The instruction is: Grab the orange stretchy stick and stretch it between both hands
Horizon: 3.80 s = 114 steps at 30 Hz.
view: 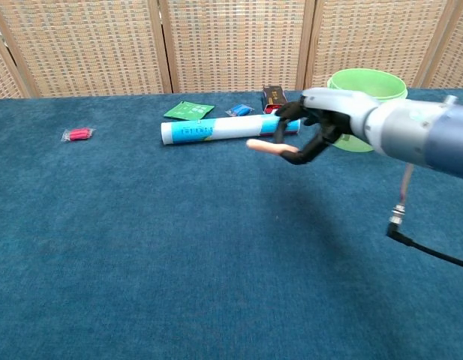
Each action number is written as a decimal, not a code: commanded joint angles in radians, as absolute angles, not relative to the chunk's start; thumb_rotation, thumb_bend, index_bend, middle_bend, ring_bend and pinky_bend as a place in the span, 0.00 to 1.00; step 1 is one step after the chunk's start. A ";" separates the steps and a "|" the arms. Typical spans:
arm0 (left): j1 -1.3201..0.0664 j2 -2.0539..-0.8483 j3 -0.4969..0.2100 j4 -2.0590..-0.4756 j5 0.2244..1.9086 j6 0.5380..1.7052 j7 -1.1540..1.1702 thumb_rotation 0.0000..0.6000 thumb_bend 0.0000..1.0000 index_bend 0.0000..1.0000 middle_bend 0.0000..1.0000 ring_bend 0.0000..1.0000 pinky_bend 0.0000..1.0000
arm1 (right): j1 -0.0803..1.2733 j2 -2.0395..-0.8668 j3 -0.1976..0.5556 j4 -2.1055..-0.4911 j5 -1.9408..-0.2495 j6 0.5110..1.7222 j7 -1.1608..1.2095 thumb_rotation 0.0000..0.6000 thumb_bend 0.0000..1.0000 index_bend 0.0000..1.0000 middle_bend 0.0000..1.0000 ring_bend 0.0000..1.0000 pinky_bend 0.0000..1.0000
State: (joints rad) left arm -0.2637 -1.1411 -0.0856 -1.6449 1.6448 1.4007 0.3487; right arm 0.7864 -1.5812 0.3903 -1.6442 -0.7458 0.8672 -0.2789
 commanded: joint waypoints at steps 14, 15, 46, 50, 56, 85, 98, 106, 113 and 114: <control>-0.525 -1.277 -0.152 -1.471 1.746 1.263 0.093 1.00 0.01 0.36 0.00 0.00 0.00 | 1.034 -1.773 0.479 -1.556 -0.438 0.881 -0.321 1.00 0.59 0.66 0.15 0.00 0.00; -0.538 -1.297 -0.150 -1.464 1.749 1.254 0.088 1.00 0.02 0.36 0.00 0.00 0.00 | 1.038 -1.776 0.477 -1.552 -0.435 0.886 -0.321 1.00 0.59 0.66 0.16 0.00 0.00; -0.699 -1.617 -0.156 -1.276 1.676 1.155 0.123 1.00 0.30 0.48 0.00 0.00 0.00 | 1.078 -1.773 0.453 -1.526 -0.382 0.895 -0.303 1.00 0.59 0.66 0.16 0.00 0.00; -0.701 -1.627 -0.146 -1.269 1.672 1.158 0.125 1.00 0.32 0.50 0.00 0.00 0.00 | 1.077 -1.766 0.452 -1.529 -0.383 0.893 -0.297 1.00 0.59 0.66 0.16 0.00 0.00; -0.710 -1.647 -0.141 -1.255 1.665 1.163 0.133 1.00 0.34 0.50 0.00 0.00 0.00 | 1.074 -1.752 0.446 -1.539 -0.382 0.884 -0.288 1.00 0.60 0.67 0.16 0.00 0.00; -0.739 -1.688 -0.139 -1.253 1.620 1.168 0.174 1.00 0.35 0.58 0.00 0.00 0.00 | 1.066 -1.717 0.422 -1.537 -0.396 0.850 -0.237 1.00 0.61 0.67 0.17 0.00 0.00; -0.750 -1.701 -0.143 -1.246 1.603 1.169 0.202 1.00 0.48 0.60 0.00 0.00 0.00 | 1.063 -1.707 0.411 -1.531 -0.406 0.832 -0.212 1.00 0.61 0.67 0.18 0.00 0.00; -0.755 -1.705 -0.141 -1.235 1.594 1.167 0.225 1.00 0.52 0.67 0.00 0.00 0.00 | 1.057 -1.697 0.405 -1.531 -0.412 0.823 -0.195 1.00 0.62 0.67 0.18 0.00 0.00; -0.759 -1.708 -0.140 -1.229 1.590 1.170 0.224 1.00 0.61 0.78 0.00 0.00 0.00 | 1.051 -1.688 0.401 -1.529 -0.419 0.817 -0.181 1.00 0.62 0.68 0.18 0.00 0.00; -0.759 -1.707 -0.140 -1.227 1.592 1.171 0.220 1.00 0.61 0.79 0.00 0.00 0.00 | 1.050 -1.687 0.400 -1.529 -0.421 0.816 -0.179 1.00 0.62 0.69 0.19 0.00 0.00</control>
State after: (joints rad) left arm -0.7585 -1.7075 -0.1402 -1.2285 1.5905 1.1696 0.2232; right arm 1.0507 -1.6874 0.4003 -1.5294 -0.4200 0.8166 -0.1799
